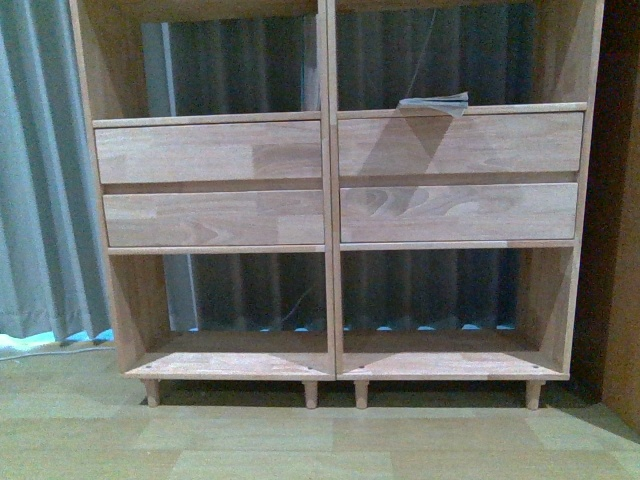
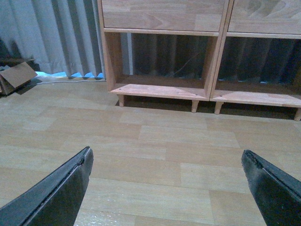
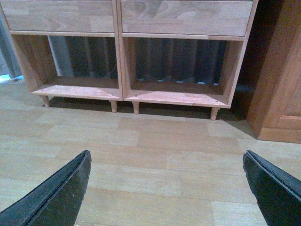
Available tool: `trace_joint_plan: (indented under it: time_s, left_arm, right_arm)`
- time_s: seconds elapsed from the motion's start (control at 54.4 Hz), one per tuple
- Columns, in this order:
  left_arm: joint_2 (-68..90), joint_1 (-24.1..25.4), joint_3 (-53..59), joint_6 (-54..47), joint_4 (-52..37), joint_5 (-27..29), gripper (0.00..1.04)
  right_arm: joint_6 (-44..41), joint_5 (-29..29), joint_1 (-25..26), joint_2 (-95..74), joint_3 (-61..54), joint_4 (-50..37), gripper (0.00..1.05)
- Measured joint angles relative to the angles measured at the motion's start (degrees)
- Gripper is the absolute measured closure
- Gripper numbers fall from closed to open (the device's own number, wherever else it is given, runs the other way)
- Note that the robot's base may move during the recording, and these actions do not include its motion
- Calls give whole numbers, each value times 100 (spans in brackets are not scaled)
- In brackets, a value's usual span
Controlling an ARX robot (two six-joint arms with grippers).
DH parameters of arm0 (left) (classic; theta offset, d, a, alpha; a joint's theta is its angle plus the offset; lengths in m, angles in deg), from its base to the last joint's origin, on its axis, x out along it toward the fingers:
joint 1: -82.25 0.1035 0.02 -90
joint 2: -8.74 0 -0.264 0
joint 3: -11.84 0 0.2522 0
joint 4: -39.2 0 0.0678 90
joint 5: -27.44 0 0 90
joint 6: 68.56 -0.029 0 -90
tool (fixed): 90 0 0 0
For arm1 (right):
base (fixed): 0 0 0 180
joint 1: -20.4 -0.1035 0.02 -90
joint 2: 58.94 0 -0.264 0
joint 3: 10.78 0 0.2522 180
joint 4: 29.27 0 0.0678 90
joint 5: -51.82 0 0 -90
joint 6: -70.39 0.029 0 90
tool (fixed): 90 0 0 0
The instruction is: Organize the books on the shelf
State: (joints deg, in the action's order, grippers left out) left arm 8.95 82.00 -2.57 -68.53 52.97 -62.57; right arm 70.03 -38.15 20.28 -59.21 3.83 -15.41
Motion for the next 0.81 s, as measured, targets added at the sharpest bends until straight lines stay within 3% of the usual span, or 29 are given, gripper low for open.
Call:
trace_joint_plan:
  time_s: [0.808]
  left_arm:
    - [0,0,0,0,0,2,7]
  right_arm:
    - [0,0,0,0,0,0,7]
